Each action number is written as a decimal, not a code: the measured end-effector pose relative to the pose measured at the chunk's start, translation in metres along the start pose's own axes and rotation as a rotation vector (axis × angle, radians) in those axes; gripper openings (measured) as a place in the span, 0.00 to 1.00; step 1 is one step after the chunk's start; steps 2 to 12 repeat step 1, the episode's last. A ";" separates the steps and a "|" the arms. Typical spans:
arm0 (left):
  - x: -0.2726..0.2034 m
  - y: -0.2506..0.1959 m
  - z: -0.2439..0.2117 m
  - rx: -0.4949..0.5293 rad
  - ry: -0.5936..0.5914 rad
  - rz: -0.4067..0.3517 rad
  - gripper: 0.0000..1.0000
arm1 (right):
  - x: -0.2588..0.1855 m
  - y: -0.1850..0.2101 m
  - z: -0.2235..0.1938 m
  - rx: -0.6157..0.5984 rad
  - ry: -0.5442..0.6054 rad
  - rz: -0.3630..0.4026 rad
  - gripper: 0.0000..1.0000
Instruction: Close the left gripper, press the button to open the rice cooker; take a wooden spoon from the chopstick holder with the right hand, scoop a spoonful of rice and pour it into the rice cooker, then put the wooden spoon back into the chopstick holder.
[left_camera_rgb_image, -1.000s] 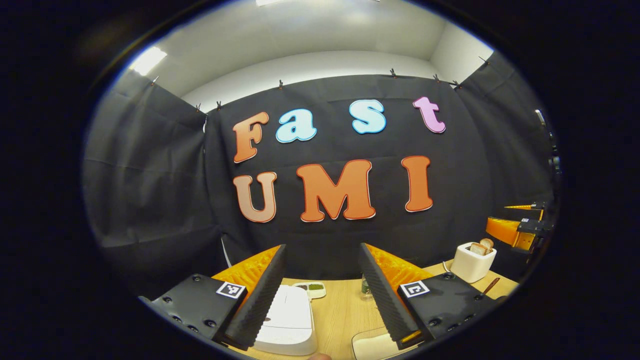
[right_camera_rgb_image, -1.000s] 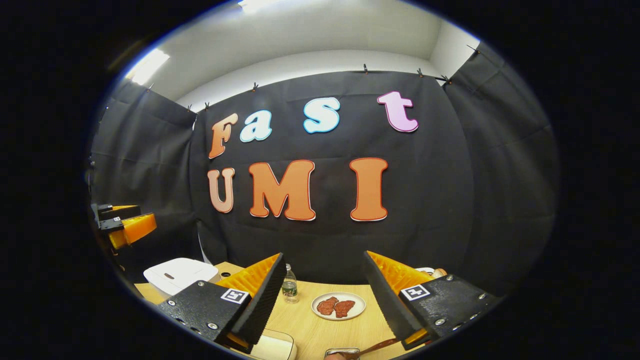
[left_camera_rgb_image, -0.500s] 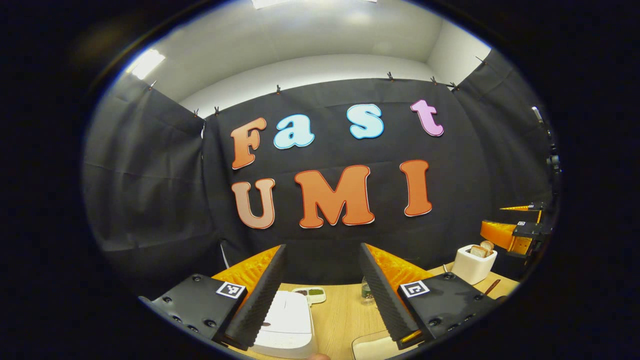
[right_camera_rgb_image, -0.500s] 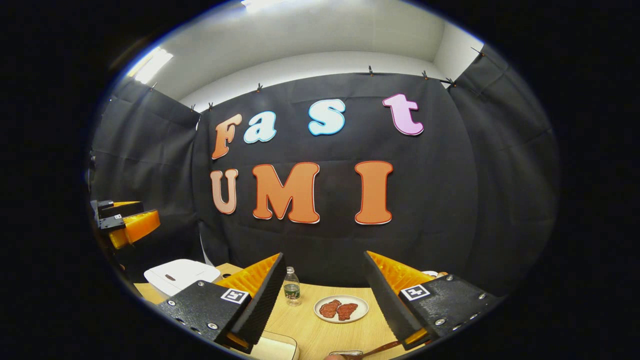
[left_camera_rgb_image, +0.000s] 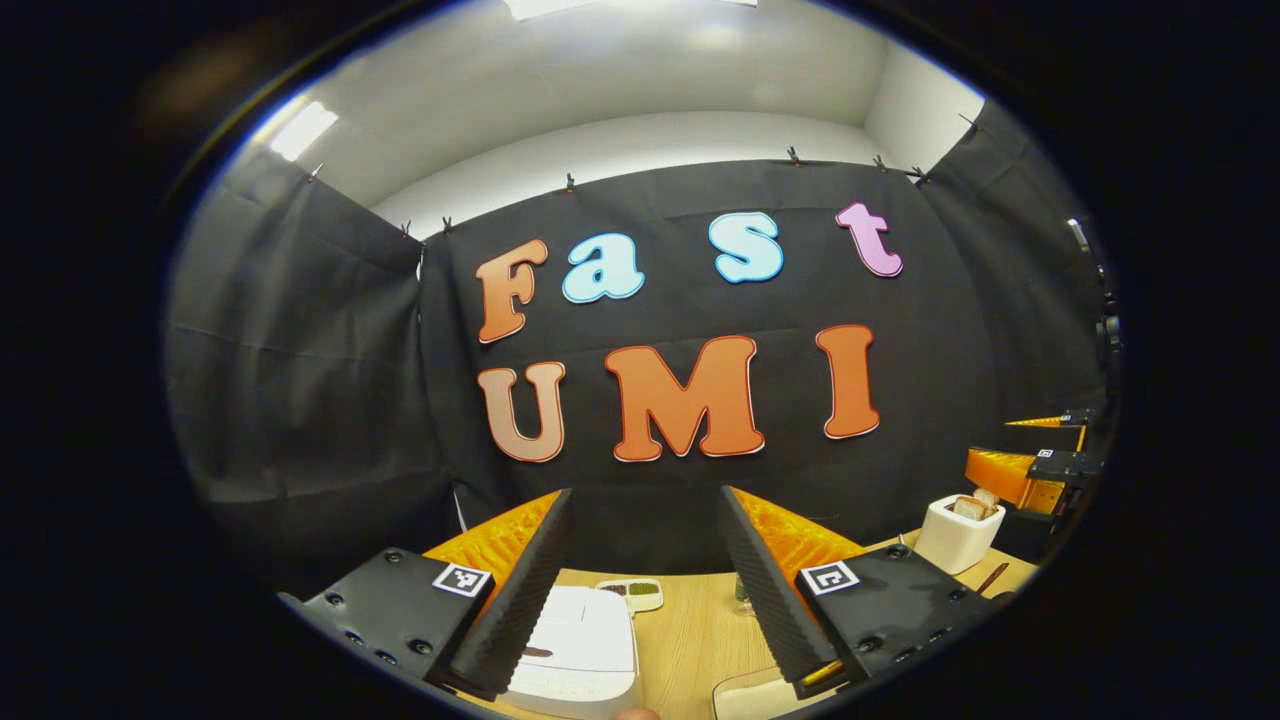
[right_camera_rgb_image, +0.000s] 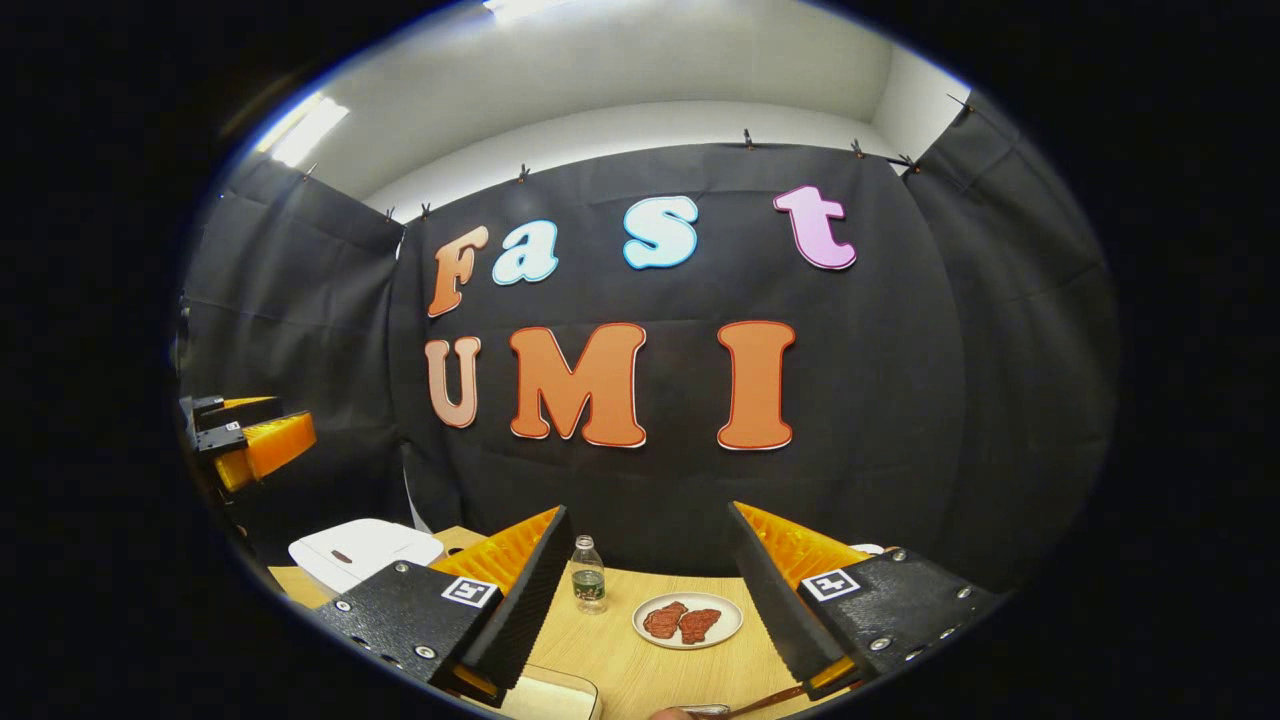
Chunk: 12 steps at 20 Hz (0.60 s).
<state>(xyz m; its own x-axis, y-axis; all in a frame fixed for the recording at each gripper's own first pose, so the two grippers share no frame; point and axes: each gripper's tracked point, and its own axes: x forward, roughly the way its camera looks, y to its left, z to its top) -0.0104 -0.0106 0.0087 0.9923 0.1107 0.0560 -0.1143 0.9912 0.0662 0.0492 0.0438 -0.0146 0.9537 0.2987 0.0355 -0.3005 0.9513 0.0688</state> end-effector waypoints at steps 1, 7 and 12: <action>0.001 0.000 -0.001 0.000 0.002 -0.004 1.00 | -0.001 -0.001 -0.001 -0.001 0.004 -0.004 0.95; 0.001 0.000 -0.001 0.000 0.002 -0.004 1.00 | -0.001 -0.001 -0.001 -0.001 0.004 -0.004 0.95; 0.001 0.000 -0.001 0.000 0.002 -0.004 1.00 | -0.001 -0.001 -0.001 -0.001 0.004 -0.004 0.95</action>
